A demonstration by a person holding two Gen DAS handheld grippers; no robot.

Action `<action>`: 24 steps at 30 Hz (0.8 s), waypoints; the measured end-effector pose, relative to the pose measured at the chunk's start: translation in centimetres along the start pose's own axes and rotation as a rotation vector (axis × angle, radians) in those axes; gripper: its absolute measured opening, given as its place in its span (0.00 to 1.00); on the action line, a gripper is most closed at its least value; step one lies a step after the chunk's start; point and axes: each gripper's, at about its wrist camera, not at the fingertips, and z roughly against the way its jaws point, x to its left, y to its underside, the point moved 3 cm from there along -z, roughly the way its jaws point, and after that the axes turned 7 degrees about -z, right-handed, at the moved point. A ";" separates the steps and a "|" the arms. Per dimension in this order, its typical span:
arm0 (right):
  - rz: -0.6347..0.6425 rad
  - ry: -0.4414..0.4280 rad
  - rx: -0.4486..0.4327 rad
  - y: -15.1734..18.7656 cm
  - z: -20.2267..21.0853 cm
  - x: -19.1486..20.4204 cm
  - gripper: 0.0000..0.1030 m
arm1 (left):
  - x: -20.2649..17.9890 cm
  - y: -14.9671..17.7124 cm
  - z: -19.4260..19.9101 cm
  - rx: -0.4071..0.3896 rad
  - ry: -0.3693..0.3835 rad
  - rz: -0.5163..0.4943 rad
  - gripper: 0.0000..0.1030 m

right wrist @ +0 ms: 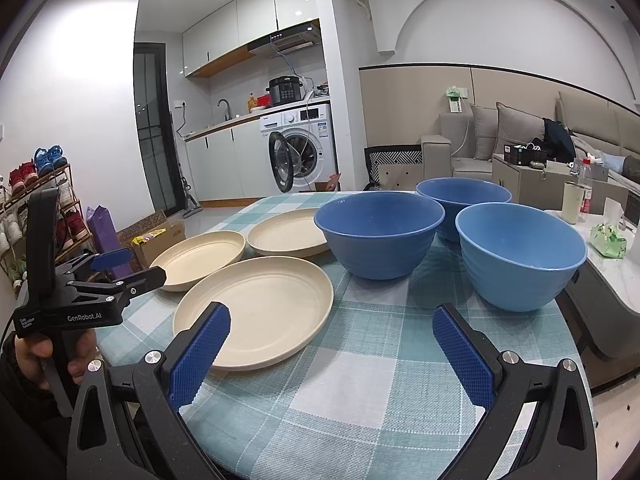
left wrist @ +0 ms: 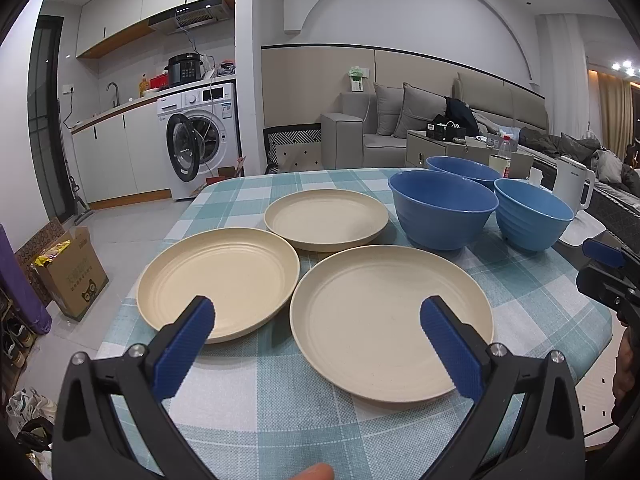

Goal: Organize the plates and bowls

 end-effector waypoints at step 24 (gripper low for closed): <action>-0.004 -0.002 -0.002 -0.1 0.0 0.2 1.00 | 0.2 -0.3 0.2 0.000 0.003 0.002 1.00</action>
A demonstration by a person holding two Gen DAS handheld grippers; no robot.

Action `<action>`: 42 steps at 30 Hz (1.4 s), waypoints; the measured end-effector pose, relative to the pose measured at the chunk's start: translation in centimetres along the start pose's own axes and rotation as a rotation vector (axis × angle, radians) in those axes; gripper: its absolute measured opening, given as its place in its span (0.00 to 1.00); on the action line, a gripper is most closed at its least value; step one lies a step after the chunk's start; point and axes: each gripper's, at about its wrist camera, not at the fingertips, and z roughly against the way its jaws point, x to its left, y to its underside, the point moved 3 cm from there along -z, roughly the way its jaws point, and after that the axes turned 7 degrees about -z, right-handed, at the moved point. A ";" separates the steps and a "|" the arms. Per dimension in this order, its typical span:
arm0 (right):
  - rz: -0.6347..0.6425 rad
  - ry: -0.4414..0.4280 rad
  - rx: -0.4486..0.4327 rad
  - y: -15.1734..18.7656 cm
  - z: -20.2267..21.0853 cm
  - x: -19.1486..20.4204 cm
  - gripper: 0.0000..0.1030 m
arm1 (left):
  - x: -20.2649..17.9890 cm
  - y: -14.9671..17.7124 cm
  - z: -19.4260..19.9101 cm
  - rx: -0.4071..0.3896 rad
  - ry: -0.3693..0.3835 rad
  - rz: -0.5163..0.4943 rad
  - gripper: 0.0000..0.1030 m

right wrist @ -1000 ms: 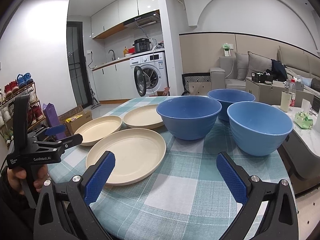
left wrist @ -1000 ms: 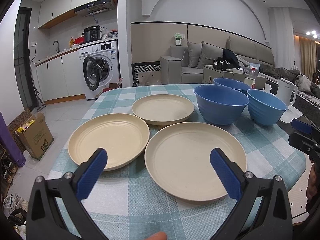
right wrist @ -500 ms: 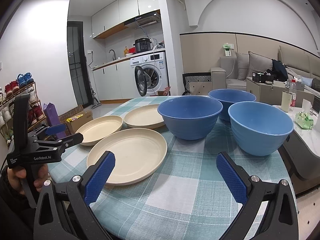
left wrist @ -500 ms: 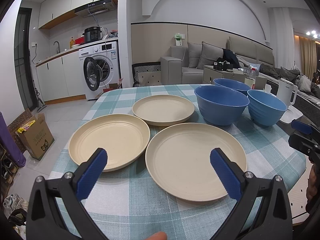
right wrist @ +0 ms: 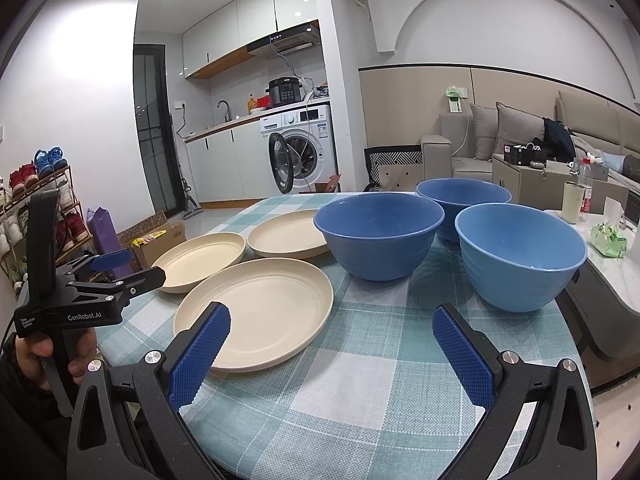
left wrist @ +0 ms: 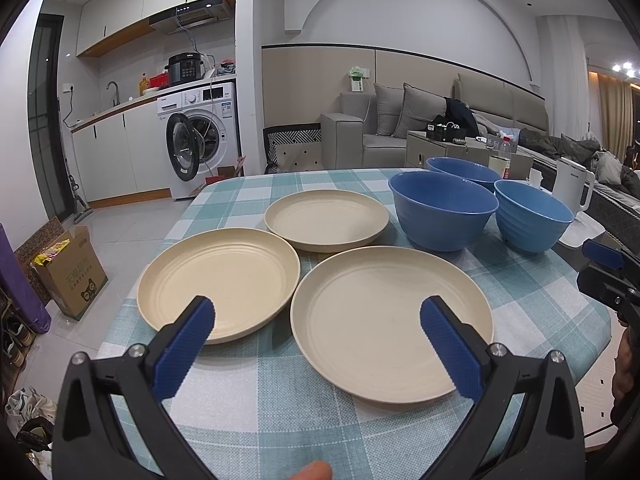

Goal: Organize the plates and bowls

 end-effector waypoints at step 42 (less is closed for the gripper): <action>0.023 -0.016 -0.019 -3.3 -0.4 -0.3 1.00 | 1.7 -3.6 0.1 -0.064 -0.045 -0.002 1.00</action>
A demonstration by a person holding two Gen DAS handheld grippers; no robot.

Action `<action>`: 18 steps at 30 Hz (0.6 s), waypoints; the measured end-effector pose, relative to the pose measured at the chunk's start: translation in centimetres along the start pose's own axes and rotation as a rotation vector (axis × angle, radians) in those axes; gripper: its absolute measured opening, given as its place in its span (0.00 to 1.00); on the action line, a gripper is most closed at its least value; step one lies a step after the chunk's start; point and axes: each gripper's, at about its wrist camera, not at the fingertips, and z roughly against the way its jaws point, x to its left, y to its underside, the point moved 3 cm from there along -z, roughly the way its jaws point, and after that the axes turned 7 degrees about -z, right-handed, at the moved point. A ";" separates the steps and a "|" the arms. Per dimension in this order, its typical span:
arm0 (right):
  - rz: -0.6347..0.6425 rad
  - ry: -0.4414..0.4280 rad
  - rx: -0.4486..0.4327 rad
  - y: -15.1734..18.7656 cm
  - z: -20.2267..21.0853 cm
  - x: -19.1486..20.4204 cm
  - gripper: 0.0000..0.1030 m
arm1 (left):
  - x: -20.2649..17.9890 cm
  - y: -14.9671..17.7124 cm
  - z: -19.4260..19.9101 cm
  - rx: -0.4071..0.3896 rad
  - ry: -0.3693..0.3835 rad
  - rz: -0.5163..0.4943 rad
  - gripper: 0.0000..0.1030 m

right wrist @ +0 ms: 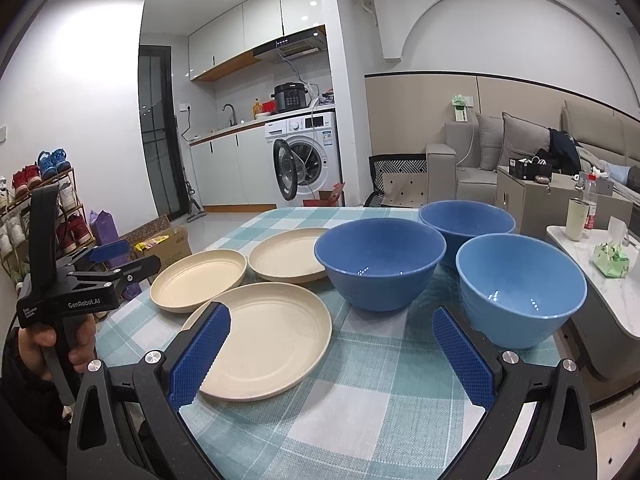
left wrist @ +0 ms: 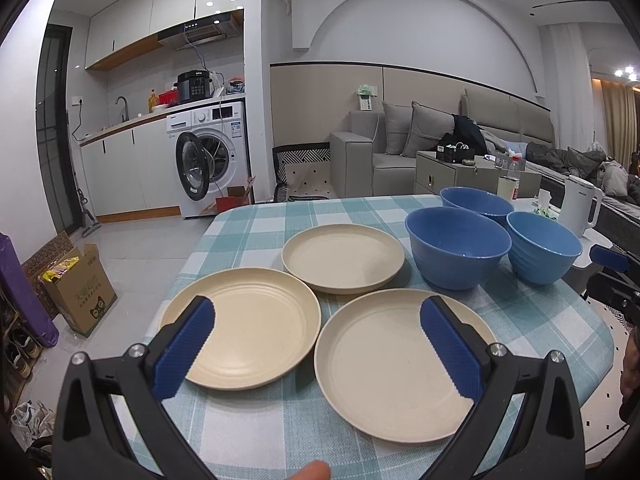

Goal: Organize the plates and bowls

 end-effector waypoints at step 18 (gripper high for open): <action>0.028 -0.006 0.049 -4.7 -2.5 0.4 1.00 | 2.0 -3.8 -1.2 -0.025 -0.020 -0.007 1.00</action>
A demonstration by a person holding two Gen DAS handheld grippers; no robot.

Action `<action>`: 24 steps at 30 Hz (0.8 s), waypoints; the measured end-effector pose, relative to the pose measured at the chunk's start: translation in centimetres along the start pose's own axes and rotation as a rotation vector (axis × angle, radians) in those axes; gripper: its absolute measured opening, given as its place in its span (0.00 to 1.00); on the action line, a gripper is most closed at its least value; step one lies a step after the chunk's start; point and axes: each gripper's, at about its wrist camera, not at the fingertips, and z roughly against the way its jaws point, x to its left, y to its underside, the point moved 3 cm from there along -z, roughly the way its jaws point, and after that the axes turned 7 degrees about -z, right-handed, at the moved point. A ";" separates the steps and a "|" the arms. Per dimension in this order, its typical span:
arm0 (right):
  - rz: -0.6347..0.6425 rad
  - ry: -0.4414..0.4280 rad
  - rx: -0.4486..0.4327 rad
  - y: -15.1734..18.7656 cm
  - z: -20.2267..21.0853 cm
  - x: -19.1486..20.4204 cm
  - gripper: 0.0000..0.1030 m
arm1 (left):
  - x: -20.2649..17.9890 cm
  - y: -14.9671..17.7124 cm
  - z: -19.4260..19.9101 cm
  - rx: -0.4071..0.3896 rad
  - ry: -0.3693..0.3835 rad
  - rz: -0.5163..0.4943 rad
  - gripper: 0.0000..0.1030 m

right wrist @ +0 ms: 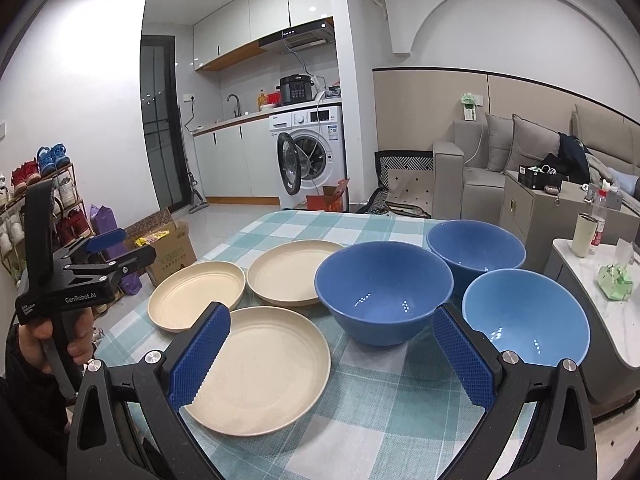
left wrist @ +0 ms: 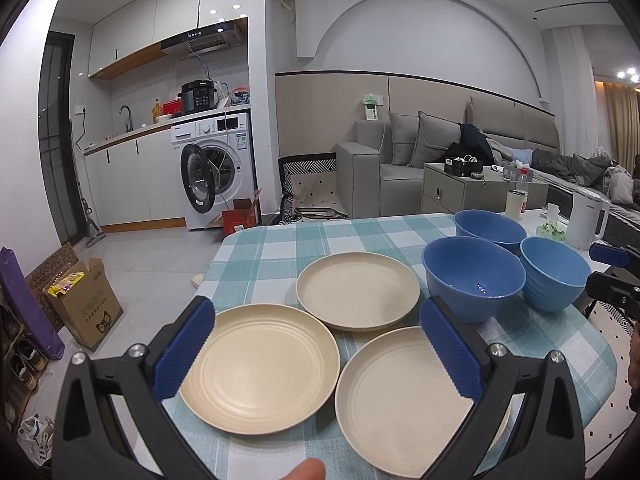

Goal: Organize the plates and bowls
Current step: 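Move the right tool toward the large beige plate while the left tool approaches another plate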

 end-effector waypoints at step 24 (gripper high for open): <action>0.075 -0.104 0.028 -7.4 -4.7 2.8 1.00 | 2.5 -3.2 -5.5 0.013 -0.022 0.010 1.00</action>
